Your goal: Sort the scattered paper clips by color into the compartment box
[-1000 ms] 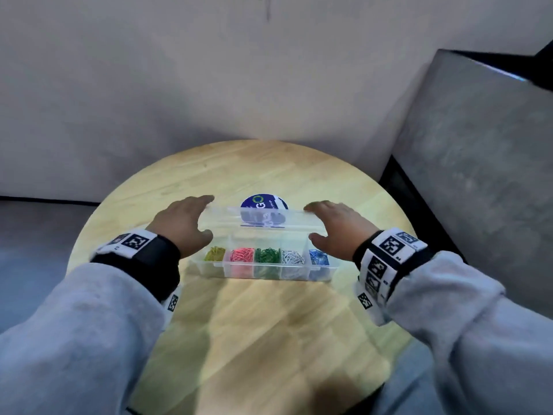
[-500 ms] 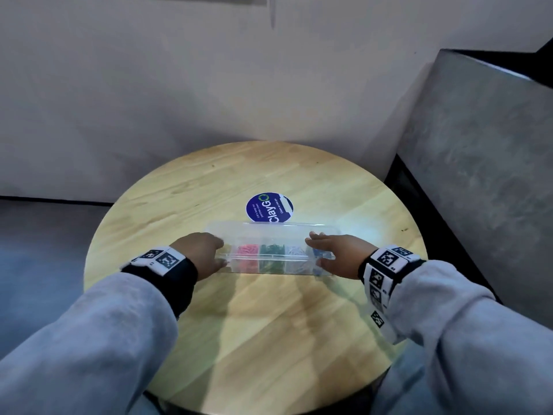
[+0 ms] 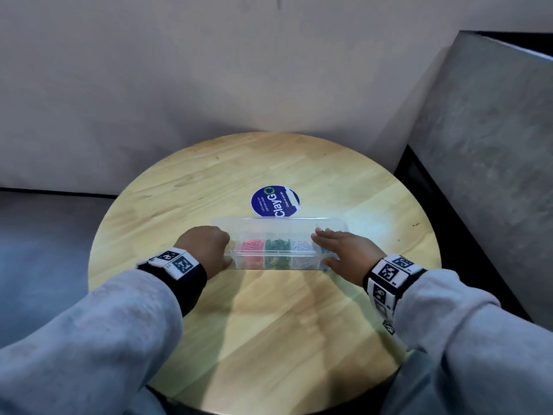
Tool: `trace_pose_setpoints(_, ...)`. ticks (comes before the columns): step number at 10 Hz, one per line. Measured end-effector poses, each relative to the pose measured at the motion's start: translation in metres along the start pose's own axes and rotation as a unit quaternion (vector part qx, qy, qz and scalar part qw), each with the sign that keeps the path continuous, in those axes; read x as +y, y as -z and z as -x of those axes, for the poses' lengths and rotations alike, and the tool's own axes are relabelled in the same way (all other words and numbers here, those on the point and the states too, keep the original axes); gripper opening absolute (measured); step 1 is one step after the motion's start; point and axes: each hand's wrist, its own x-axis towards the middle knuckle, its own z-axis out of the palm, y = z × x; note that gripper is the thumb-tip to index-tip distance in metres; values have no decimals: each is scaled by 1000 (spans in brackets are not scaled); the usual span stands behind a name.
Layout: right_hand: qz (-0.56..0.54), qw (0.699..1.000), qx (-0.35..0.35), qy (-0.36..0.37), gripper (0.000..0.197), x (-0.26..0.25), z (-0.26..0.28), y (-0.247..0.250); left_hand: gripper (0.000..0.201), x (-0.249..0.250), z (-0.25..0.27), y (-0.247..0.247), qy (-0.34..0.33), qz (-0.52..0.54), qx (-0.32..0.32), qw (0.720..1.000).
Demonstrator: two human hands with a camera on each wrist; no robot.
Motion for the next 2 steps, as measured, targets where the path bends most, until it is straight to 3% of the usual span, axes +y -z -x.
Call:
trace_pose_setpoints(1, -15, 1000, -14, -9, 62, -6, 1, 7, 49, -5, 5, 3, 7, 53, -10, 999)
trace_pose_setpoints(2, 2, 999, -47, -5, 64, -10, 10, 14, 75, -14, 19, 7, 19, 103, -75, 992)
